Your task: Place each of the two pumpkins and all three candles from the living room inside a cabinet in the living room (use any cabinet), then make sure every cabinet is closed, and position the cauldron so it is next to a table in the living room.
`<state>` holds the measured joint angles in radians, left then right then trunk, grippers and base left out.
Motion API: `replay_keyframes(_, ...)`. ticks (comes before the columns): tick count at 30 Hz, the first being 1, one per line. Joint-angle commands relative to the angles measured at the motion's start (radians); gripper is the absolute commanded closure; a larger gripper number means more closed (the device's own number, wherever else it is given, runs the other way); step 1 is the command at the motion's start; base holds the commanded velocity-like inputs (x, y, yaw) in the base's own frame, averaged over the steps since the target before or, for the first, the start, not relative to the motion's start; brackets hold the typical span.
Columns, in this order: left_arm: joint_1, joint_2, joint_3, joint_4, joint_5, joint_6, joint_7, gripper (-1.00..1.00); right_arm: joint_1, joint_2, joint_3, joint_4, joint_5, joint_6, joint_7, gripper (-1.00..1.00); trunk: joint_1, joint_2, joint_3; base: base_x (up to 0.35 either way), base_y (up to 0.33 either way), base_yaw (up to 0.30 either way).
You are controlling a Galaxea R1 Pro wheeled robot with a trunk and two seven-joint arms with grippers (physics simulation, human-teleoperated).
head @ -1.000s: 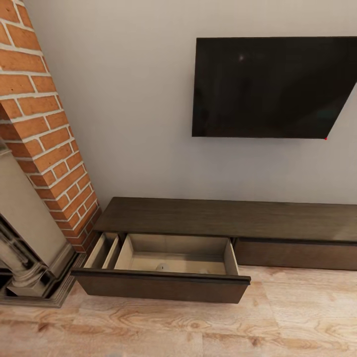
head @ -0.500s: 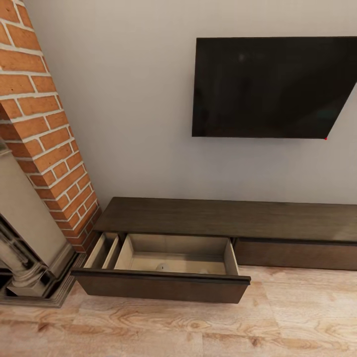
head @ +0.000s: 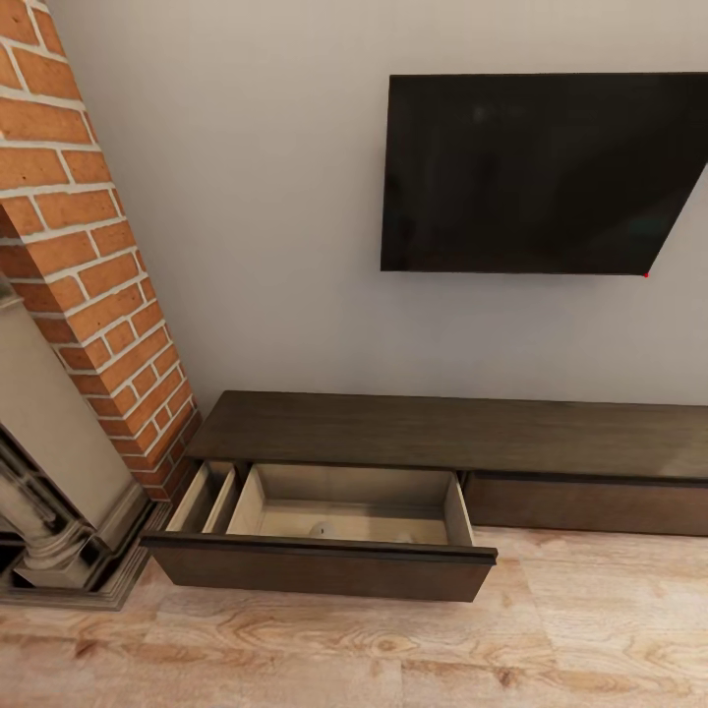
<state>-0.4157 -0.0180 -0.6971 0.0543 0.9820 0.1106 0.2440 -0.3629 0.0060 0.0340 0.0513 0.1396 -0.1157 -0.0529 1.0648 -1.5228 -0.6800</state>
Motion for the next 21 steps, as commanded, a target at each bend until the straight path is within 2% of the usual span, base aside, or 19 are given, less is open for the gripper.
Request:
replay_keyframes(1, 0.0, 0.0, 0.0, 0.0, 0.0, 0.0, 0.0, -1.0, 0.0, 0.0, 0.0, 0.0, 0.0, 0.001, 0.0, -1.0, 0.0, 0.0, 0.0, 0.0, 0.0, 0.0)
replay_keyframes(21, 0.0, 0.001, 0.001, -0.001, 0.0, 0.0, 0.0, -1.0, 0.002, -0.002, 0.0, 0.001, -0.001, 0.001, 0.001, -1.0, 0.0, 0.0, 0.015, 0.0, 0.0, 0.0)
